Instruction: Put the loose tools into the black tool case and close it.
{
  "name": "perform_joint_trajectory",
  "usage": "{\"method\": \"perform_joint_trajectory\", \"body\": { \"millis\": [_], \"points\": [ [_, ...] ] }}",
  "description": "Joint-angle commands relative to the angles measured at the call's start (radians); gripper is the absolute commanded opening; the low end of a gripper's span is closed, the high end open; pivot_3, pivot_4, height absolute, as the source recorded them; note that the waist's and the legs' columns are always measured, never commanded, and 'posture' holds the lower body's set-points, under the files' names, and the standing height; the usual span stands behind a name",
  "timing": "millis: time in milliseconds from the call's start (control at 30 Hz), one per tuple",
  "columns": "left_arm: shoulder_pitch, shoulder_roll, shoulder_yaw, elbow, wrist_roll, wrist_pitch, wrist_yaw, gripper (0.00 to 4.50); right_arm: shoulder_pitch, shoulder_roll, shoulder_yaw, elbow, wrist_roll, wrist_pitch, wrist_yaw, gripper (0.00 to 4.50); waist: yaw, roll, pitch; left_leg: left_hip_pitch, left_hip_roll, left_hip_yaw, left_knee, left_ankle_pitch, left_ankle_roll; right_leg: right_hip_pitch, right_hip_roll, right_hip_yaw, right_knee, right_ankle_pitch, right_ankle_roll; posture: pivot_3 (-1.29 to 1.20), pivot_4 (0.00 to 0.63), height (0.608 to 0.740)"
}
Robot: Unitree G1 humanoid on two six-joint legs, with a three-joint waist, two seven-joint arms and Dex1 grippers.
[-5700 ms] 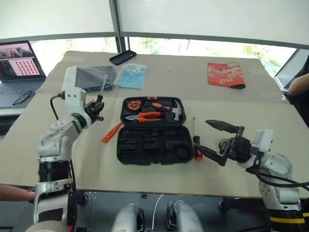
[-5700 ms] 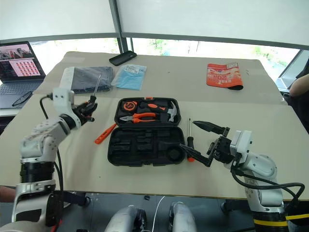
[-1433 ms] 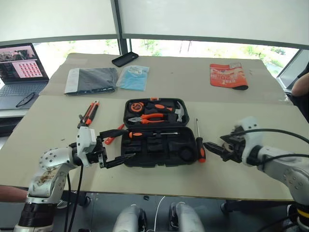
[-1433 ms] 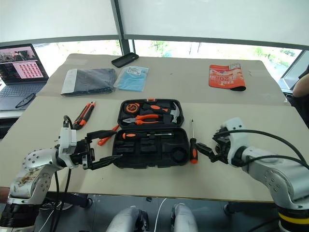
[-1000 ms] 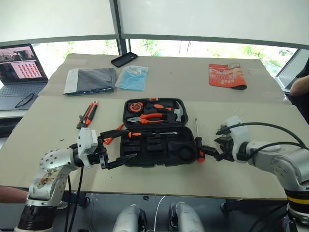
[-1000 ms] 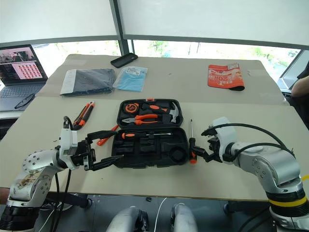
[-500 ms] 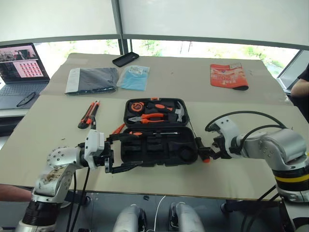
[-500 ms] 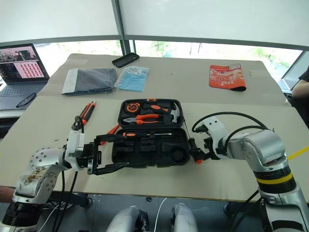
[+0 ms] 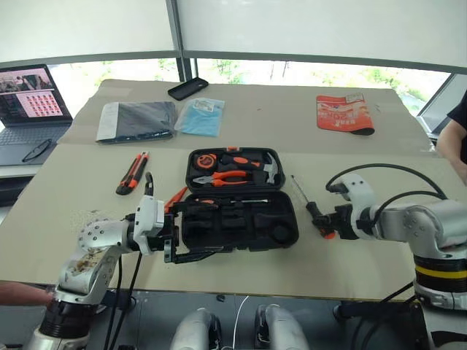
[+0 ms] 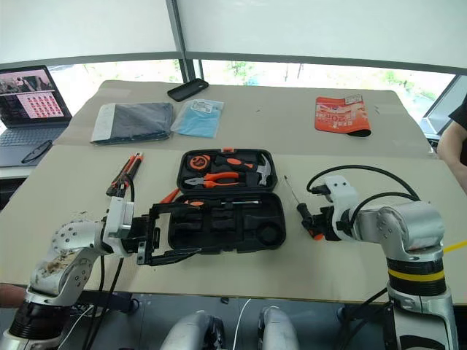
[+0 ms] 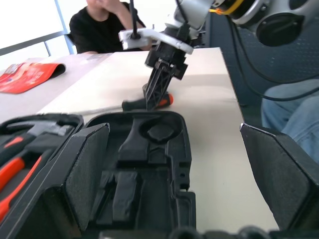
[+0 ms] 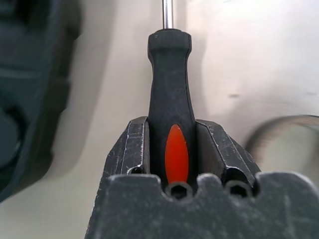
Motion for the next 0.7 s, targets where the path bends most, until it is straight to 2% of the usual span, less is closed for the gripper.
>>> {"method": "perform_joint_trajectory", "body": {
  "millis": [33, 167, 233, 267, 333, 400, 533, 700],
  "points": [
    [0.013, -0.006, 0.045, -0.051, -0.034, -0.005, 0.038, 4.50, -0.034, 0.046, -0.148, -0.114, 0.013, -0.005, -0.005, 0.99, 0.000, 0.000, 0.000, 0.000, 0.000, 0.000, 0.000, 0.000, 0.000, 0.000, 0.000, 0.000, 0.000, 0.000, 0.000, 0.00, 0.150, 0.740],
    [0.061, 0.001, 0.119, -0.074, -0.038, 0.010, 0.120, 4.50, -0.026, -0.039, -0.054, -0.189, 0.029, -0.337, 0.207, 0.99, -0.006, 0.002, 0.001, 0.001, 0.000, 0.000, -0.001, 0.000, 0.000, 0.000, 0.001, 0.000, 0.000, 0.000, 0.000, 0.00, 0.150, 0.740],
    [0.106, 0.010, 0.159, -0.082, -0.032, 0.003, 0.144, 4.50, -0.043, -0.107, 0.094, -0.177, -0.054, -0.603, 0.393, 0.99, -0.010, 0.002, 0.002, 0.001, 0.000, 0.000, -0.001, 0.000, 0.000, 0.000, 0.001, 0.000, 0.000, 0.000, 0.000, 0.00, 0.150, 0.740],
    [0.136, 0.022, 0.176, -0.081, -0.025, 0.003, 0.144, 4.50, -0.074, -0.139, 0.207, -0.145, -0.116, -0.734, 0.495, 0.99, -0.017, 0.002, 0.002, 0.002, 0.000, 0.000, -0.002, 0.000, 0.000, 0.000, 0.001, 0.000, 0.000, 0.000, 0.000, 0.00, 0.150, 0.740],
    [0.173, 0.038, 0.201, -0.057, -0.007, -0.014, 0.136, 4.50, -0.140, -0.169, 0.382, -0.056, -0.214, -0.907, 0.645, 0.99, -0.034, 0.002, 0.003, 0.005, 0.000, 0.001, -0.003, 0.000, 0.000, 0.001, 0.002, 0.000, -0.001, 0.000, 0.000, 0.00, 0.150, 0.740],
    [0.188, 0.057, 0.215, -0.029, -0.005, -0.019, 0.121, 4.50, -0.212, -0.168, 0.505, 0.044, -0.293, -0.997, 0.735, 0.99, -0.033, 0.000, 0.004, 0.007, 0.000, 0.002, -0.006, 0.000, 0.000, 0.001, 0.003, 0.001, -0.001, 0.000, 0.000, 0.00, 0.150, 0.740],
    [0.209, 0.079, 0.230, -0.054, -0.014, 0.001, 0.121, 4.50, -0.364, -0.145, 0.727, 0.205, -0.449, -1.056, 0.870, 0.99, -0.022, 0.000, 0.006, 0.006, 0.001, 0.001, -0.006, 0.003, -0.005, -0.001, 0.001, -0.001, 0.002, -0.001, -0.001, 0.00, 0.150, 0.740],
    [0.238, 0.061, 0.220, -0.102, -0.005, 0.005, 0.164, 4.50, -0.421, -0.117, 0.830, 0.298, -0.581, -1.135, 0.918, 0.99, -0.016, 0.000, 0.006, 0.002, 0.001, 0.001, -0.005, 0.003, -0.004, -0.003, -0.005, -0.001, 0.001, 0.000, -0.003, 0.00, 0.150, 0.740]
  ]
}}
